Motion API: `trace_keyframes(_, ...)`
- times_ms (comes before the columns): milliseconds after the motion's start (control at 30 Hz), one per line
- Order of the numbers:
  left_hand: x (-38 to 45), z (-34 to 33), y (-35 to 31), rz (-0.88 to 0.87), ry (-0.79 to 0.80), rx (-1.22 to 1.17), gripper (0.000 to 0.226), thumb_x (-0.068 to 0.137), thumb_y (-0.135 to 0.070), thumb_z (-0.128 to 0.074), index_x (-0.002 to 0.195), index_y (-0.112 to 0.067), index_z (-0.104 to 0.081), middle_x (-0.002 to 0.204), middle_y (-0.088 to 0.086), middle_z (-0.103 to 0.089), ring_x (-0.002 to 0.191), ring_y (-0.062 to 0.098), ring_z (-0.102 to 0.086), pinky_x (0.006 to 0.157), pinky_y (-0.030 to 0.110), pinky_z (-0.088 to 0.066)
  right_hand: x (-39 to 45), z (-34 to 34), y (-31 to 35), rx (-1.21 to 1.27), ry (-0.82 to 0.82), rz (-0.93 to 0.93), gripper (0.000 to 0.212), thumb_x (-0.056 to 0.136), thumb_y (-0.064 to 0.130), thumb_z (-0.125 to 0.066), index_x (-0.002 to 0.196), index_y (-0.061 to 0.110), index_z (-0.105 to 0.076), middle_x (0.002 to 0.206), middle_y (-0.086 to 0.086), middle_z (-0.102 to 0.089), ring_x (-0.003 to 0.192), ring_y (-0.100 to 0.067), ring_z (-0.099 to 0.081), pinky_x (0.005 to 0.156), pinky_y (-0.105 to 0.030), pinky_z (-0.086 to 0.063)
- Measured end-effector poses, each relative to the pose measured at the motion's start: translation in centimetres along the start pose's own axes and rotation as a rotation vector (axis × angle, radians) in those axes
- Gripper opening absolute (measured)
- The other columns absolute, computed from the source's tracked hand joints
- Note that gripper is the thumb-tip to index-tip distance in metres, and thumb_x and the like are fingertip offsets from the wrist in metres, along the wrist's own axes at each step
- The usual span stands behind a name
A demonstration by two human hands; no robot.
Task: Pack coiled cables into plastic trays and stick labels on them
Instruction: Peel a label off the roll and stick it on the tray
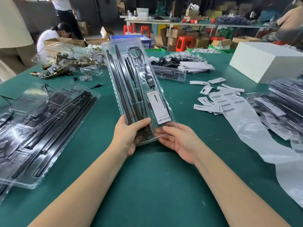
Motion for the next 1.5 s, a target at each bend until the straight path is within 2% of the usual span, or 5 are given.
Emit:
trace_keyframes(367, 0.4, -0.1, 0.3, -0.022, -0.023, -0.046, 0.040, 0.072, 0.002, -0.078, 0.104, -0.013, -0.058, 0.088, 0.012, -0.073, 0.070, 0.023, -0.071, 0.055, 0.035, -0.056, 0.2, -1.4, -1.2, 0.166, -0.242, 0.047, 0.013, 0.095, 0.000, -0.052, 0.087, 0.011, -0.052, 0.078, -0.009, -0.075, 0.074, -0.018, -0.073, 0.057, -0.020, -0.056)
trace_keyframes(900, 0.1, -0.1, 0.6, -0.051, -0.024, -0.020, 0.039, 0.071, 0.001, -0.080, 0.098, -0.015, -0.057, 0.088, 0.010, -0.074, 0.073, 0.024, -0.072, 0.059, 0.038, -0.058, 0.6, -1.1, -0.8, 0.121, -0.273, 0.019, 0.022, 0.089, -0.004, -0.056, 0.077, 0.014, -0.050, 0.073, -0.012, -0.072, 0.064, -0.021, -0.072, 0.051, -0.022, -0.054)
trace_keyframes(1100, 0.1, -0.2, 0.4, -0.047, -0.026, -0.014, 0.038, 0.074, -0.001, -0.078, 0.102, -0.014, -0.057, 0.089, 0.011, -0.072, 0.071, 0.021, -0.071, 0.059, 0.038, -0.057, 0.3, -1.5, -1.2, 0.174, -0.270, 0.039, 0.012, 0.093, 0.000, -0.055, 0.091, 0.012, -0.053, 0.075, -0.010, -0.074, 0.070, -0.018, -0.073, 0.055, -0.022, -0.056)
trace_keyframes(1267, 0.0, -0.3, 0.4, -0.059, -0.049, -0.057, 0.044, 0.074, -0.001, -0.078, 0.112, -0.011, -0.056, 0.093, 0.013, -0.071, 0.075, 0.024, -0.070, 0.068, 0.051, -0.059, 0.2, -2.2, -1.5, 0.298, -0.257, 0.041, 0.005, 0.094, 0.011, -0.061, 0.095, 0.014, -0.058, 0.077, -0.007, -0.073, 0.072, -0.018, -0.070, 0.060, -0.025, -0.058)
trace_keyframes(1500, 0.0, -0.2, 0.6, -0.071, -0.038, -0.049, 0.040, 0.071, -0.002, -0.080, 0.100, -0.017, -0.057, 0.089, 0.011, -0.073, 0.074, 0.023, -0.072, 0.058, 0.036, -0.056, 0.0, -2.5, -1.5, 0.363, -0.275, 0.063, 0.012, 0.091, 0.005, -0.063, 0.087, 0.013, -0.055, 0.068, -0.006, -0.071, 0.064, -0.017, -0.071, 0.057, -0.025, -0.057)
Point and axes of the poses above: each hand's wrist, its own x-axis towards the middle knuckle, its own z-axis out of the back of the hand, y = z × x, the point moved 1 cm from there along x, towards the middle knuckle
